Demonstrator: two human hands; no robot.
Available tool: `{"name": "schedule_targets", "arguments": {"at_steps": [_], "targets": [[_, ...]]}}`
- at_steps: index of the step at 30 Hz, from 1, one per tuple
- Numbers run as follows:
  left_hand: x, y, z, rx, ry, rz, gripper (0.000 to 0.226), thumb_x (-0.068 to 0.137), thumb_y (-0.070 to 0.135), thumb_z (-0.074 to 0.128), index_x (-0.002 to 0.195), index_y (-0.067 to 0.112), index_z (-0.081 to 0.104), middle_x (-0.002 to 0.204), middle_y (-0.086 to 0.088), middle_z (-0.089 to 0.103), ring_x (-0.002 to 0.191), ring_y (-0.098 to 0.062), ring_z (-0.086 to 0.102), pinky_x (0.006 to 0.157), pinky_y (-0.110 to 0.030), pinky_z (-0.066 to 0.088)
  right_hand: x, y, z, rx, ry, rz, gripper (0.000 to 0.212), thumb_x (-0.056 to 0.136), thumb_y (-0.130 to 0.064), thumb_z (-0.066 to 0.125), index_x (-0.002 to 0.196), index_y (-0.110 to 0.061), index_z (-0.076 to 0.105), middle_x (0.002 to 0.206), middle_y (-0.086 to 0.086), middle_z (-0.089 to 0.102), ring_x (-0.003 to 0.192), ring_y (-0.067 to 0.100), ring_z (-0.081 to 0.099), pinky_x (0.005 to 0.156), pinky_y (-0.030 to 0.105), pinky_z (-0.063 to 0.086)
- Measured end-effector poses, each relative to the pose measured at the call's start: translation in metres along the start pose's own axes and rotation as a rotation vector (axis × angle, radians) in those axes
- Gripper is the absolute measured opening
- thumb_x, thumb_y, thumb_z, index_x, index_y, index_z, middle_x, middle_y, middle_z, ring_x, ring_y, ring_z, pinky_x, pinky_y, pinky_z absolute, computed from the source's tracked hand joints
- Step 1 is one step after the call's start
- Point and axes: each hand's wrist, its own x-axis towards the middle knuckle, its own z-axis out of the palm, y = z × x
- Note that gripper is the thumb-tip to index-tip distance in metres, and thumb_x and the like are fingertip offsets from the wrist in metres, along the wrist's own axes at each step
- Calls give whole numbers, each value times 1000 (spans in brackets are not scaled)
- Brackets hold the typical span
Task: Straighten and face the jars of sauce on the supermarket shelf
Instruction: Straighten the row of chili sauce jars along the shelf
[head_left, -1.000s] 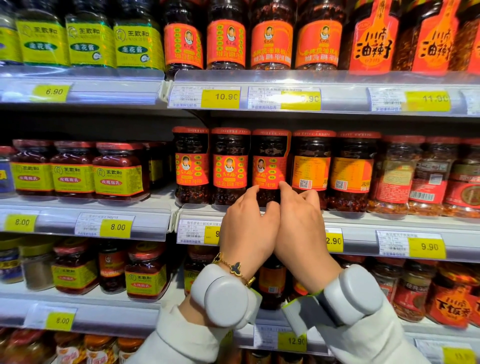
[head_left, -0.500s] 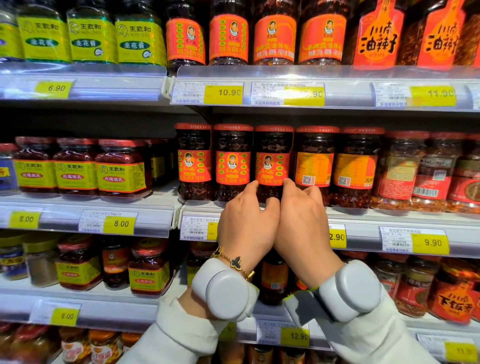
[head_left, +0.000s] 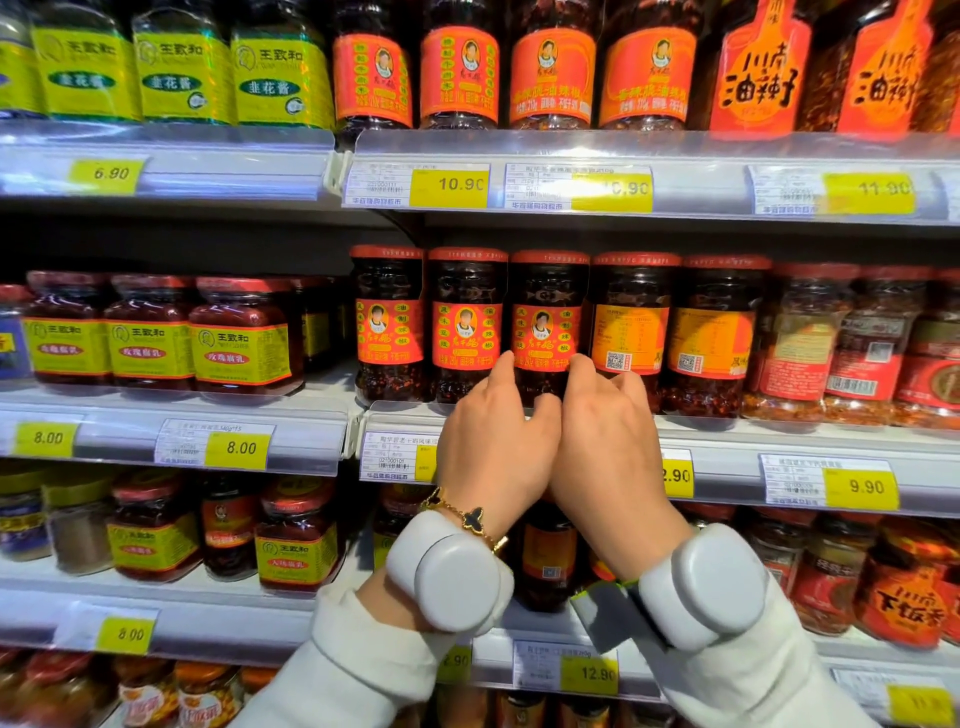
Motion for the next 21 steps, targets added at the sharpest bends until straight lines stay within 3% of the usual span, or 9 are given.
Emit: {"name": "schedule_targets", "arguments": {"at_steps": [5,11,16,21], "targets": [[-2,3,5,12,-105,22,63,90,29,40,146,13,14,150,-9,29,134,-24,32,101,-30,30,-9,7,6,67,114,133,23,81,-14,54,104,-8,51,91,6,63,97,29,40,73,36,26],[-2,3,4,4,-10,1,58,86,30,46,141,16,29,138,-9,47,123,-26,45,94,-31,36,-8,9,9,78,95,127,31,81,-16,52,111,-6,49,95,9,63,103,30,36,76,37,28],[0,1,7,32,-67,19,64,89,30,41,146,15,15,146,-10,37,129,-26,38,96,-32,34,-13,6,10,101,74,110,36,81,-17,54,114,-4,48,101,9,60,107,31,35,80,40,32],[2,0,7,-21,-39,-17,64,86,29,47,144,15,23,142,-10,43,127,-27,41,97,-32,35,-9,9,11,325,129,186,39,79,-12,56,118,-4,52,96,13,58,108,29,36,80,38,26]]}}
